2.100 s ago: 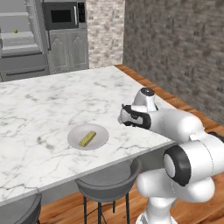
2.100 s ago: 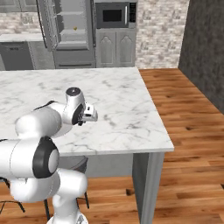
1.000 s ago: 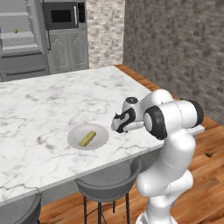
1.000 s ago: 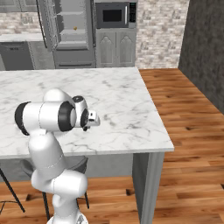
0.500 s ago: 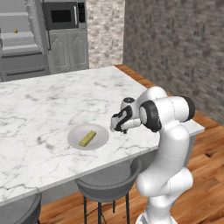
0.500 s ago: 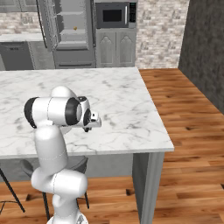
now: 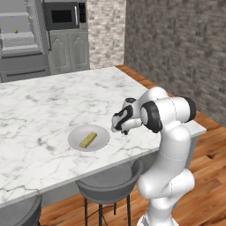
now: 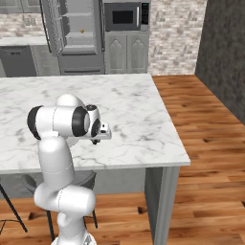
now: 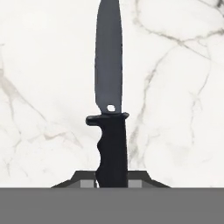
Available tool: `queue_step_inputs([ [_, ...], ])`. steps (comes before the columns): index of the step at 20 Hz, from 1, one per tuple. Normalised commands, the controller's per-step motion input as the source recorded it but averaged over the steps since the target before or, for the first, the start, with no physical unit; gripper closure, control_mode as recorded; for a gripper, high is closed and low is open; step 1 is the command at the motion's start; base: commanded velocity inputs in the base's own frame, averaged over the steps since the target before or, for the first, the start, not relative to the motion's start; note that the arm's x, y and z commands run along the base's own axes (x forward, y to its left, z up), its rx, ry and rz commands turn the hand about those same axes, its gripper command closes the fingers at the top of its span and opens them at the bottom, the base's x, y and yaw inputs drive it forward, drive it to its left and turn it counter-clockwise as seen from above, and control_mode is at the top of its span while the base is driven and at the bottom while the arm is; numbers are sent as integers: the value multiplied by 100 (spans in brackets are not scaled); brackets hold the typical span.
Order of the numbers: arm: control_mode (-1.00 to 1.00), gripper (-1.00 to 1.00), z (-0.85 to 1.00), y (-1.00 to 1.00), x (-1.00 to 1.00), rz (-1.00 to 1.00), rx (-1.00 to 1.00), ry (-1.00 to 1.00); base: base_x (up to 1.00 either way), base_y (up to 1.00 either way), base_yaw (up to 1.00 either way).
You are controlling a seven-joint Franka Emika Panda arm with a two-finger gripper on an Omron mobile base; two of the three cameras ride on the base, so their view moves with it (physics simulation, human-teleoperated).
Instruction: Retrieve the butter from the fridge and place it on a plate on the dining table. Then retrieve the butter knife by the fridge and place it near the plate.
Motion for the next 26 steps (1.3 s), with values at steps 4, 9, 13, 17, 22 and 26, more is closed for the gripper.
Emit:
queue_step_inputs([
  [4, -100, -100, -21, 1, 14, 0, 2, 0, 0, 0, 0],
  [9, -100, -100, -6, 0, 11, 0, 1, 0, 0, 0, 0],
  [13, -100, -100, 0, 0, 7, 0, 0, 0, 0, 0, 0],
  [17, -100, -100, 19, -3, 0, 0, 0, 0, 0, 0, 0],
  [22, -100, -100, 58, 1, -15, 0, -5, 10, 0, 0, 0],
  [26, -100, -100, 91, 0, -48, -5, 0, 8, 0, 0, 0],
])
